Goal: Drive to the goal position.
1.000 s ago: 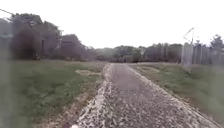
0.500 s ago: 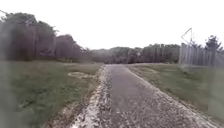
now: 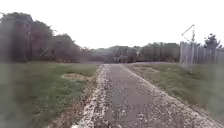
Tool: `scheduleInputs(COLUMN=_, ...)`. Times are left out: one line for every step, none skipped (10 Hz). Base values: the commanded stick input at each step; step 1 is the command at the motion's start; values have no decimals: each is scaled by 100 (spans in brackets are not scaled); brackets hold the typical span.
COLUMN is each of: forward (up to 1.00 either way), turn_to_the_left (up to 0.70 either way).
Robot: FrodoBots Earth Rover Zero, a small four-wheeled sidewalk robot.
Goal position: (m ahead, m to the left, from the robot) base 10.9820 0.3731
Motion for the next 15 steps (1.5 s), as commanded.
scheduleInputs(forward=68, turn_to_the_left=0)
scheduleInputs(forward=68, turn_to_the_left=0)
scheduleInputs(forward=68, turn_to_the_left=0)
scheduleInputs(forward=68, turn_to_the_left=0)
scheduleInputs(forward=68, turn_to_the_left=0)
scheduleInputs(forward=68, turn_to_the_left=0)
scheduleInputs(forward=68, turn_to_the_left=0)
scheduleInputs(forward=68, turn_to_the_left=0)
scheduleInputs(forward=68, turn_to_the_left=0)
scheduleInputs(forward=68, turn_to_the_left=0)
scheduleInputs(forward=68, turn_to_the_left=0)
scheduleInputs(forward=68, turn_to_the_left=0)
scheduleInputs(forward=68, turn_to_the_left=-3)
scheduleInputs(forward=68, turn_to_the_left=-8)
scheduleInputs(forward=68, turn_to_the_left=-12)
